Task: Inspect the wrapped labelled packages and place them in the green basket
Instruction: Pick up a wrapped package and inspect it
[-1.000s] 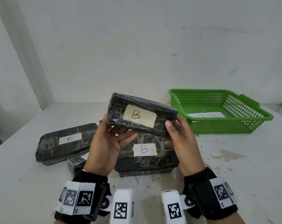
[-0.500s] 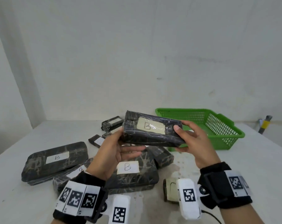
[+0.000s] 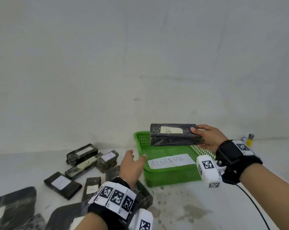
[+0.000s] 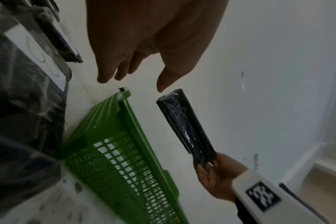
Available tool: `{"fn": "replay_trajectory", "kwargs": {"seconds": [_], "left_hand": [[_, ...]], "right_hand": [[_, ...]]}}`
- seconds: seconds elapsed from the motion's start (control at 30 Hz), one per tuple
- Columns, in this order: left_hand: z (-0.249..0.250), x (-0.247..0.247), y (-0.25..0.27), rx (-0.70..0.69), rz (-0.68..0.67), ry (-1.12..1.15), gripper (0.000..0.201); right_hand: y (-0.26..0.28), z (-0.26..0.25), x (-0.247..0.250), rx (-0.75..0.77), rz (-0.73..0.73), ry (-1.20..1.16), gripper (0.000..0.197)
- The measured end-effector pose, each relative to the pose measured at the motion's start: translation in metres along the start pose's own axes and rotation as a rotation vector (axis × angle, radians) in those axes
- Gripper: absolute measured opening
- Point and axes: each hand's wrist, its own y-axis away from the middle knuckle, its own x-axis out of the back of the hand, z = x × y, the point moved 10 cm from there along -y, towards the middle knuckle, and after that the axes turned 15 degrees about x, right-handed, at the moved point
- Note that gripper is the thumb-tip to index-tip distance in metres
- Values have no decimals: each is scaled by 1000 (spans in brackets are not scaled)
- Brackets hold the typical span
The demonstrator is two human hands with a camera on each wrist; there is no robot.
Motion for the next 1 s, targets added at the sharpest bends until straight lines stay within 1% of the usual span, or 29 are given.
{"fn": "replay_trajectory", "kwargs": {"seconds": [0.03, 0.1, 0.23, 0.3, 0.37, 0.4, 0.57, 0.63, 0.67, 0.7, 0.77, 0.8, 0.87, 0.9, 0.93, 1.0], "left_hand": [[-1, -5, -10, -2, -1, -24, 63], [-6, -9, -25, 3, -6, -42, 64], [-22, -18, -43, 79, -91, 117, 60], [-23, -22, -43, 81, -121, 149, 55], [-21, -24, -43, 62, -141, 153, 50], [-20, -25, -44, 57, -148, 151, 49], [-21, -28, -48, 41, -166, 134, 51], [-23, -29, -50, 47, -177, 143, 50], [-22, -29, -49, 49, -181, 147, 49], [-23, -29, -50, 48, -185, 149, 48], [-23, -29, -50, 47, -189, 150, 47], [-23, -30, -50, 46, -191, 151, 47], [-24, -30, -51, 49, -196, 160, 47], [-25, -30, -53, 52, -197, 169, 48], [-27, -29, -54, 56, -197, 176, 50], [-28, -30, -55, 62, -200, 191, 51]], "right_hand": [[-15, 10, -3, -29, -4, 31, 22], [-36, 30, -14, -87, -19, 84, 27], [-67, 65, -46, -157, -71, 155, 25], [-79, 81, -56, -176, -76, 195, 32], [-85, 90, -65, -191, -89, 223, 43], [-84, 92, -70, -198, -117, 259, 45], [-87, 112, -83, -289, -263, 507, 44], [-90, 121, -80, -295, -276, 568, 45], [-95, 125, -79, -270, -280, 597, 47], [-97, 126, -77, -266, -275, 599, 44], [-97, 134, -76, -310, -240, 498, 24], [-94, 140, -75, -349, -240, 465, 19], [-88, 144, -77, -408, -279, 441, 15], [-85, 145, -78, -416, -309, 449, 16], [-84, 145, -78, -409, -317, 452, 22], [-84, 141, -75, -385, -303, 490, 34]]}}
